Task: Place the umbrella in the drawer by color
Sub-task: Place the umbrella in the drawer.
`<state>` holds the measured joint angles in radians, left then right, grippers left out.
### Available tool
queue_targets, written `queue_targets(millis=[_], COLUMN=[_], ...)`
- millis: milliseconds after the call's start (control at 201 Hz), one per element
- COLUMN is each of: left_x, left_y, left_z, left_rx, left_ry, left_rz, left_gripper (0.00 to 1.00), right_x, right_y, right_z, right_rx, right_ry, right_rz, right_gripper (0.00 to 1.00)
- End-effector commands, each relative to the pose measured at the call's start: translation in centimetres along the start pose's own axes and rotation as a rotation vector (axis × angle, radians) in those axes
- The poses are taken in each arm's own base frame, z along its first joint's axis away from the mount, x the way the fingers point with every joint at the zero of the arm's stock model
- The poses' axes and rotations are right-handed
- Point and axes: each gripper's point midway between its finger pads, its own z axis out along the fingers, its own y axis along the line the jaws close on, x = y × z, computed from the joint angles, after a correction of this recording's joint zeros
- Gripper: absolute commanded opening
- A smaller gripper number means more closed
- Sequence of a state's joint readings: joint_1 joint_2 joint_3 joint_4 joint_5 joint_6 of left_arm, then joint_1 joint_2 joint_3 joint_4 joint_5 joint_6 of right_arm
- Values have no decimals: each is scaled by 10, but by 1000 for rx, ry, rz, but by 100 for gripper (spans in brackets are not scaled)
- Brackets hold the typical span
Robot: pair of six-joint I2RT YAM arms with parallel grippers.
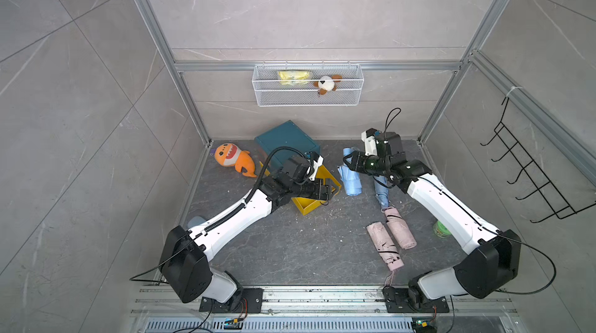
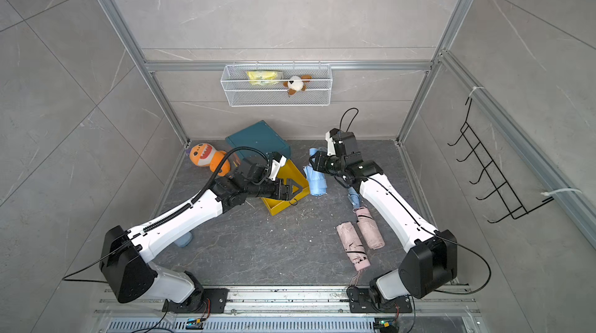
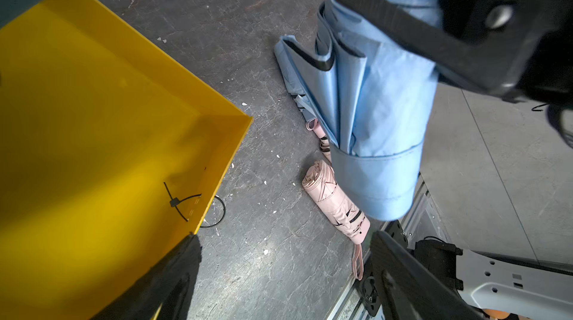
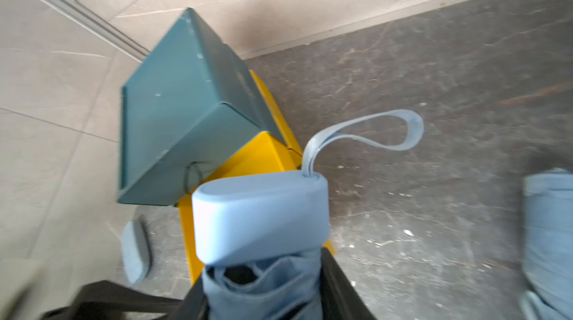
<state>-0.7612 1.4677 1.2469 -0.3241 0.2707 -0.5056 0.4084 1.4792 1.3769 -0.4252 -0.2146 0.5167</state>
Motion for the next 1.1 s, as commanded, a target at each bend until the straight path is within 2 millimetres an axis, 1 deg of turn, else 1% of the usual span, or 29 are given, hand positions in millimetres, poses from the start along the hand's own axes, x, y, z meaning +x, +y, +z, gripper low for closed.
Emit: queue_targets(millis=[0,169,314,438,547,642,766,801,846,970,1100], left_x=[-28,-28,-32,-31,-28,-28,-27,-27,-27,-27,-27], left_y=[-26,-33,-38,-34,-29,-25,-19,-18,-18,-17,-19], left_z=[-7,-4,-5,5,16,21,28,29,29,29,29], left_rx=[57,86,106,93,75,59,38,33,32,29,35], left_ry=[-100,-122,-149,-133,-117,-115,-108,-108,-108,-109,-106], left_rz=[35,31,35,32,32,33,34,35,36,36,40], left_gripper=[89,89,89,89,89,89,85,82,77,51,34], right_x=[-20,-17,-17,-17,-17,-17,-17,-16,-17,-16,-15], right_y=[30,41,46,51,51,52,52,53,52,53,54], right_z=[4,15,17,16,16,15,14,14,14,14,15], right_rx=[-91,-114,-125,-137,-138,-145,-149,-149,-149,-156,-166], right_ry=[-53,-46,-43,-47,-47,-47,-50,-48,-50,-51,-49], right_rz=[29,33,36,37,38,43,46,46,47,50,56], right_gripper=[29,29,29,29,29,28,28,28,28,29,31])
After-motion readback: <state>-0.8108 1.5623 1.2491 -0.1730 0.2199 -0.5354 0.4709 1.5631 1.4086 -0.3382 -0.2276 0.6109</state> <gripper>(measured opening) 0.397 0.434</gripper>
